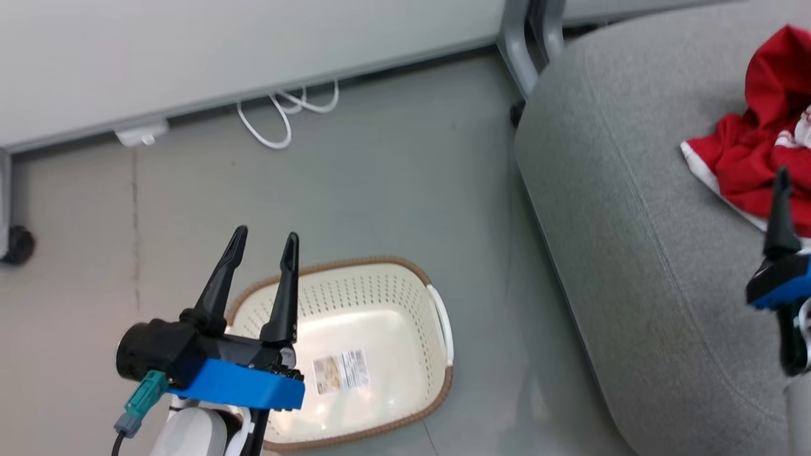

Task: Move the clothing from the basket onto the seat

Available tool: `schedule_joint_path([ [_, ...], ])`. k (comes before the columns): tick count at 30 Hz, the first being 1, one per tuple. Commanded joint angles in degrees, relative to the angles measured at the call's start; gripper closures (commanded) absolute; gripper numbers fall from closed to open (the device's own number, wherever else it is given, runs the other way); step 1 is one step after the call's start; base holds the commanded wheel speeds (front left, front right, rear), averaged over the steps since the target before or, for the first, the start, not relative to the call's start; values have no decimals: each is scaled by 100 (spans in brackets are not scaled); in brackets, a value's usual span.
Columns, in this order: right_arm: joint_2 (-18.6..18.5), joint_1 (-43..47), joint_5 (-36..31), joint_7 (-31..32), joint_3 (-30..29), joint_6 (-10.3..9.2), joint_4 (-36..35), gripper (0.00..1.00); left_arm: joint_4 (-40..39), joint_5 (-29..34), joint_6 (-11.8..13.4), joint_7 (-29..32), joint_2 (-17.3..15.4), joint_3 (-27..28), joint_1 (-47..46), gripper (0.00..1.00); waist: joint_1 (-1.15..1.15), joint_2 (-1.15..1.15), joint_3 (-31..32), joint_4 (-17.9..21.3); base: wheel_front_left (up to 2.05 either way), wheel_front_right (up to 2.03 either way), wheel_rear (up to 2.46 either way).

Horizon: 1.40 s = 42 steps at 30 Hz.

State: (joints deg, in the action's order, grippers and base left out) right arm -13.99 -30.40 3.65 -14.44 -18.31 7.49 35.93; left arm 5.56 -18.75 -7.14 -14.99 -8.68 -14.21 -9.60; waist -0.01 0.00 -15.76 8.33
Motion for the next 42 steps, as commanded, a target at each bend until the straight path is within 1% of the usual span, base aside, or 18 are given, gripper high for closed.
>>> schedule_joint_path([
  [1,126,347,85,61,86,1,-287,0,52,-58,-47,-29,52,94,109,0,1,0,440,-201,0,0,0],
  [8,549,1250,192,293,364,1,-1387,0,271,-234,-52,-28,99,301,382,0,1,0,877,-421,0,0,0],
  [12,838,1703,128,459,478,1,-2024,0,424,-294,-46,-28,38,422,523,0,1,0,1049,-526,0,0,0],
  [16,1020,2053,146,580,610,1,-2500,0,620,-342,-37,-28,4,586,596,0,1,0,1137,-624,0,0,0],
  [19,1083,2281,202,585,692,1,-2753,0,814,-365,-37,-28,-12,669,569,0,1,0,1167,-744,0,0,0],
  [23,1109,2533,263,589,856,1,-2899,0,1090,-368,-38,-28,-20,795,531,0,1,0,1218,-862,0,0,0],
  [28,1110,2714,443,558,1104,1,-2850,0,1274,-328,-38,-28,-27,881,529,0,1,0,1255,-941,0,0,0],
  [35,1111,2756,499,574,1334,1,-2782,0,1321,-282,-38,-28,9,885,585,0,1,0,1301,-965,0,0,0],
  [42,1111,2715,446,563,1430,1,-2702,0,1301,-235,-38,-28,9,767,582,0,1,0,1271,-945,0,0,0],
])
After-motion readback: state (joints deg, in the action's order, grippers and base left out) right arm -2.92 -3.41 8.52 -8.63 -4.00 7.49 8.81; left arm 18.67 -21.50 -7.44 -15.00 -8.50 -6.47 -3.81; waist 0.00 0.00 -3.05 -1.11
